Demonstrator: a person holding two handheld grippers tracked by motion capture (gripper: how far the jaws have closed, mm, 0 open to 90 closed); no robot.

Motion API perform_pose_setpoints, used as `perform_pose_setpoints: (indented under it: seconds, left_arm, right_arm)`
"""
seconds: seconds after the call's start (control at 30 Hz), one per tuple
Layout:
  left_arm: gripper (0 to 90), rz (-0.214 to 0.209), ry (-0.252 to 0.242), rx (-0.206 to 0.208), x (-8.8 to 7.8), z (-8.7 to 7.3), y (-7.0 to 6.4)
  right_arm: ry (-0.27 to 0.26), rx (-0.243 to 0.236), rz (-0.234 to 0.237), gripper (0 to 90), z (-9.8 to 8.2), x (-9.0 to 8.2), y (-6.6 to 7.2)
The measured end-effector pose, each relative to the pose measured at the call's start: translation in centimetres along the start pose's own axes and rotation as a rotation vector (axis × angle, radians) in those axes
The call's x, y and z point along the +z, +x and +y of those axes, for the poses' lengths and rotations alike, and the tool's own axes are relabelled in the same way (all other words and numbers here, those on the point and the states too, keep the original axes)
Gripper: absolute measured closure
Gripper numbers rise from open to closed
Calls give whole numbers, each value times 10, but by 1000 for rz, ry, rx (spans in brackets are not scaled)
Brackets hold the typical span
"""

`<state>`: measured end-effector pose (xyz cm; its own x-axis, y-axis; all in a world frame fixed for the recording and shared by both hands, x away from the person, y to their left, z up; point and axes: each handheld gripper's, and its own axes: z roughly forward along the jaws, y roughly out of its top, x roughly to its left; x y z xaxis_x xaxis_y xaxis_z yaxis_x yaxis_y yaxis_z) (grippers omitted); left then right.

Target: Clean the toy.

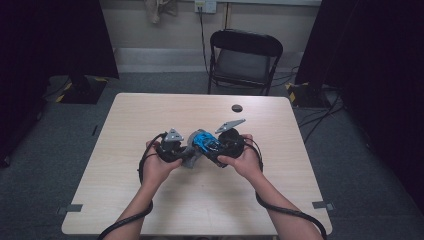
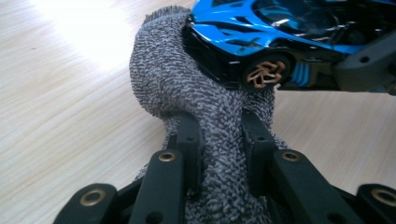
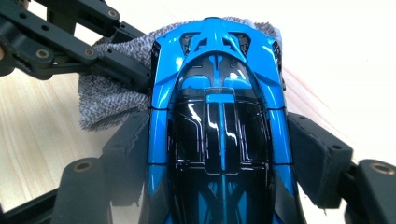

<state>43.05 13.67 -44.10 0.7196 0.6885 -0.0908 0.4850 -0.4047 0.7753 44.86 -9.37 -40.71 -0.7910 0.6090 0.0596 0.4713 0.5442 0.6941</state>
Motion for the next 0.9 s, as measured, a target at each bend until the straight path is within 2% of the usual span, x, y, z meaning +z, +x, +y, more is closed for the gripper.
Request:
perform_pose_setpoints:
  seconds: [0.13,0.23,0.47,0.53,0.9]
  left_arm:
    - [735,-8,-3,7,2,0,-3]
    - [735,-36,-8,7,6,-1,-9]
    - [735,-60,-9,15,11,0,-19]
    - [735,-59,-4,30,11,0,-20]
    - [735,-81,-2,41,13,1,-28]
  right_arm:
    - [0,2,-4,288,0,0,-1]
    - [-1,7,-2,288,1,0,-1]
    - [4,6,-6,289,2,0,-2]
    - [4,6,-9,288,2,1,-2]
    - [2,9,-9,288,3,2,-3]
